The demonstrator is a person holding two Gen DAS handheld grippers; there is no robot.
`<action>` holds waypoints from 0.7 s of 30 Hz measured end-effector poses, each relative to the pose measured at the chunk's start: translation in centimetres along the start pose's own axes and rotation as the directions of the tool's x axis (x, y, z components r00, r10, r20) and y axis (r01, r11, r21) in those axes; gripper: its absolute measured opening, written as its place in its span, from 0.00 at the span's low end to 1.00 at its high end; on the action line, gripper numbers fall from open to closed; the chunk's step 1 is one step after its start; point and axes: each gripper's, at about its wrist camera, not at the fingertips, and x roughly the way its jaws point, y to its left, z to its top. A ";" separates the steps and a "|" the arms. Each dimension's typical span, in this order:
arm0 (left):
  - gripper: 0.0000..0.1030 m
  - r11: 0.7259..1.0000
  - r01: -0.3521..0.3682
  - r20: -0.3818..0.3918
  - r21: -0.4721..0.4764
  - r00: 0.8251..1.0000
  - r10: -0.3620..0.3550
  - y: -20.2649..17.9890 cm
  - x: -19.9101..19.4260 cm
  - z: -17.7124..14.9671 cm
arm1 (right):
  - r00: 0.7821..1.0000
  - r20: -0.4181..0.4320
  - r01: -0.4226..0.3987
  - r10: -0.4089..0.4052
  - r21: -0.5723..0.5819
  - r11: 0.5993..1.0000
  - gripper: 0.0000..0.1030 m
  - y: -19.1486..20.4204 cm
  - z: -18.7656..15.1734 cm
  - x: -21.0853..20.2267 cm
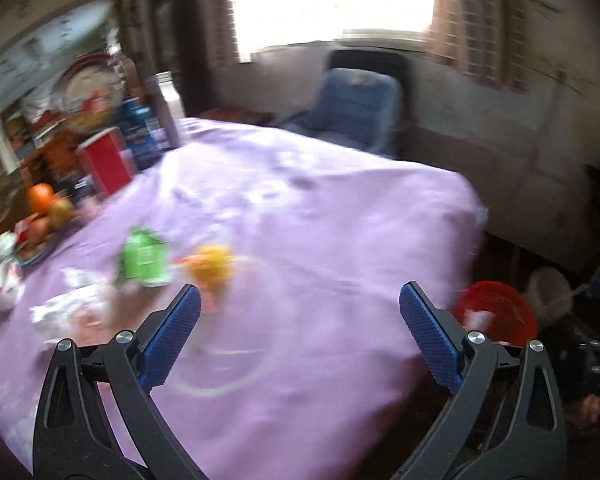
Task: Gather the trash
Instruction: 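Move both tools back over the table toward the plastic bag and netting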
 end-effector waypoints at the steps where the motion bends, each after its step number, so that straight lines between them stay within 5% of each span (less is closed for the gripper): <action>1: 0.93 0.999 -0.027 -0.004 -0.021 1.000 0.027 1.7 -0.1 -0.1 | 1.000 -0.002 -0.007 0.007 -0.005 1.000 0.94 0.4 0.1 0.0; 9: 0.93 0.965 -0.166 -0.085 -0.204 0.985 0.152 14.2 -0.7 -2.1 | 0.992 -0.038 -0.123 0.120 -0.070 0.990 0.94 6.4 2.2 1.3; 14: 0.93 0.937 -0.159 -0.120 -0.310 0.985 0.128 18.9 -0.3 -3.8 | 0.976 -0.065 -0.216 0.209 -0.135 0.967 0.94 11.7 3.6 2.2; 21: 0.93 0.934 -0.131 -0.170 -0.333 0.982 0.077 21.0 2.8 -6.4 | 0.957 -0.111 -0.287 0.269 -0.222 0.932 0.94 17.8 4.4 3.5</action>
